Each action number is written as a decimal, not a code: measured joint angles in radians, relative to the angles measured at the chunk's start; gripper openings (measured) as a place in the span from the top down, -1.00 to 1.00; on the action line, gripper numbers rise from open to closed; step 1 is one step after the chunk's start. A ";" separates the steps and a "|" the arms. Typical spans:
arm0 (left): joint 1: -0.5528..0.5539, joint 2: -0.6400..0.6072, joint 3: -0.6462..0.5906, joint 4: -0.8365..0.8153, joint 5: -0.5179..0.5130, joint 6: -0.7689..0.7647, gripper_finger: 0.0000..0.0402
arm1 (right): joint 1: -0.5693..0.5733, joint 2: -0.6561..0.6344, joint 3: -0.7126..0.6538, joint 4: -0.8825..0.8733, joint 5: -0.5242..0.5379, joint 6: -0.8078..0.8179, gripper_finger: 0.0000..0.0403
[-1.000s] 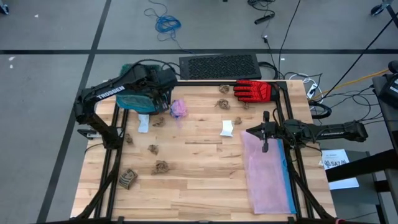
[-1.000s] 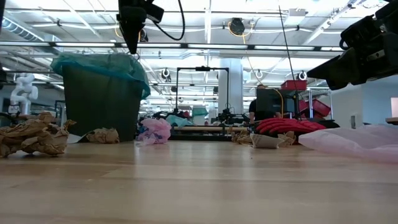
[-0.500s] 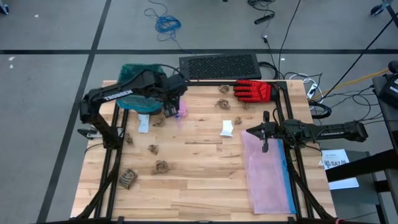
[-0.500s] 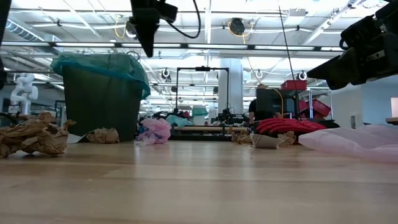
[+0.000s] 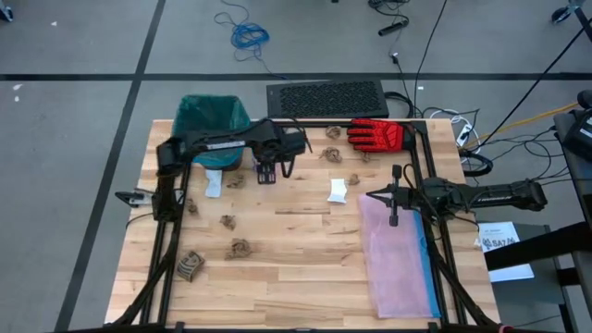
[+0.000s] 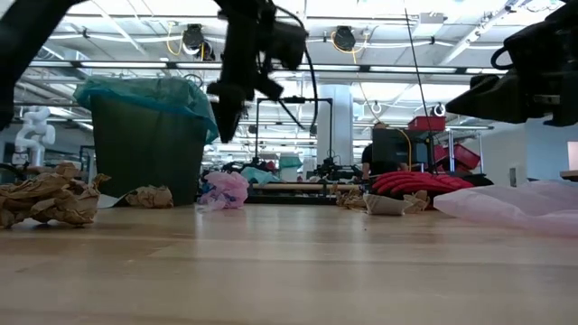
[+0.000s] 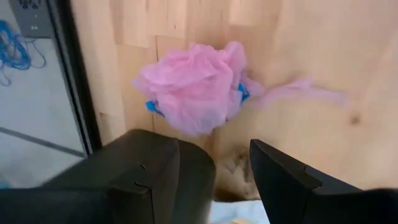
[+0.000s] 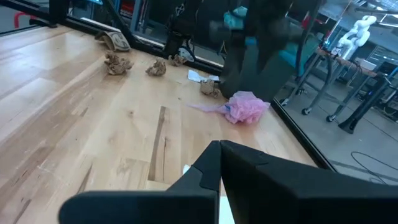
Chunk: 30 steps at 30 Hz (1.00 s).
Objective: Place trash/remove bag and relplace
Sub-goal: Put the pink plastic bag into the black trash bin
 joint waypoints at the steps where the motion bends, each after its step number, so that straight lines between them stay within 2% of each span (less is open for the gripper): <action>1: 0.003 0.022 0.000 0.006 -0.006 0.009 0.04 | 0.000 0.000 0.000 0.000 0.000 0.000 1.00; 10: 0.048 0.138 0.000 0.114 -0.011 0.070 0.04 | 0.000 0.000 0.000 0.000 0.000 0.000 1.00; 14: 0.079 0.164 0.000 0.165 0.044 0.080 0.04 | 0.000 0.000 0.000 -0.001 -0.001 0.000 1.00; 26: 0.132 0.296 0.002 0.143 0.087 0.070 0.05 | 0.000 0.000 0.000 0.000 -0.001 0.000 1.00; 30: 0.123 0.312 0.005 0.139 0.081 0.047 0.16 | 0.000 0.000 0.000 0.000 -0.001 0.000 1.00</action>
